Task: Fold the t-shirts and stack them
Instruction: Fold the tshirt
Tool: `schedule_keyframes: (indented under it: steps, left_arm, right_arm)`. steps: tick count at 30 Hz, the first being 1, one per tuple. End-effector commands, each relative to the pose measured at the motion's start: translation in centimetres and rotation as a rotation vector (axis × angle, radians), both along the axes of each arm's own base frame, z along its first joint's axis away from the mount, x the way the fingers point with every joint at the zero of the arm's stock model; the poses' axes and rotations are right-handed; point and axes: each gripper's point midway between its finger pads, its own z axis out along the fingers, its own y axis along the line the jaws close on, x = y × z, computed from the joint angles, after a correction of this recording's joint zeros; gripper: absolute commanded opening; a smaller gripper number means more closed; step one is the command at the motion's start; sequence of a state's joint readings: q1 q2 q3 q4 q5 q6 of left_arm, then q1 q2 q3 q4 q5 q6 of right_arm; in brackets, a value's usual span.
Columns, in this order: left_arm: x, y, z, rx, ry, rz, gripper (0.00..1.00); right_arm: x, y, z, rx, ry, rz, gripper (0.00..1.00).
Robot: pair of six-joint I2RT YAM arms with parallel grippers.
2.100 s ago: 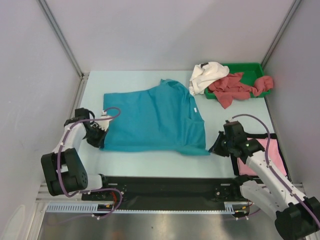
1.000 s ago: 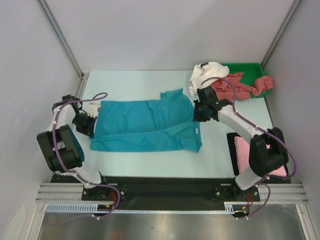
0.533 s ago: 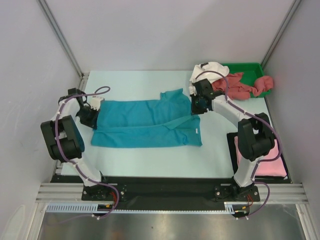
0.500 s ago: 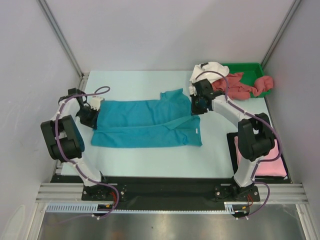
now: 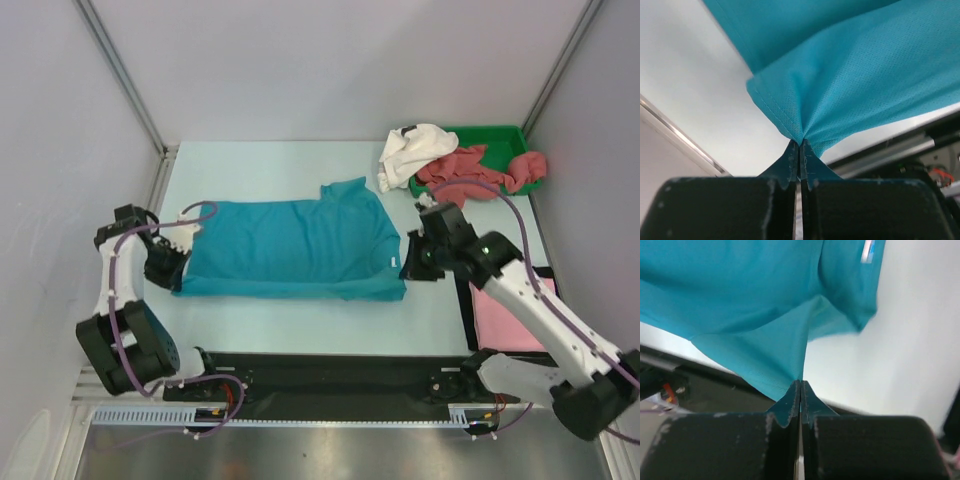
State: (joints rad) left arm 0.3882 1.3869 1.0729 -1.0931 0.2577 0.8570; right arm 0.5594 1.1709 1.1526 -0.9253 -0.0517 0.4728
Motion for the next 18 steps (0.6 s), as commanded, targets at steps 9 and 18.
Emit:
schedule_keyframes:
  steps: [9,18]
  left_arm:
    - [-8.4,-0.2,-0.8,0.026,0.159,-0.067,0.01]
    - [-4.5,1.3,1.1,0.042,0.06,-0.033,0.01]
  right_arm:
    - [-11.0,-1.0,-3.8,0.021,0.284,-0.095,0.0]
    - [-13.3,1.0,-3.8,0.067,0.418,-0.026,0.0]
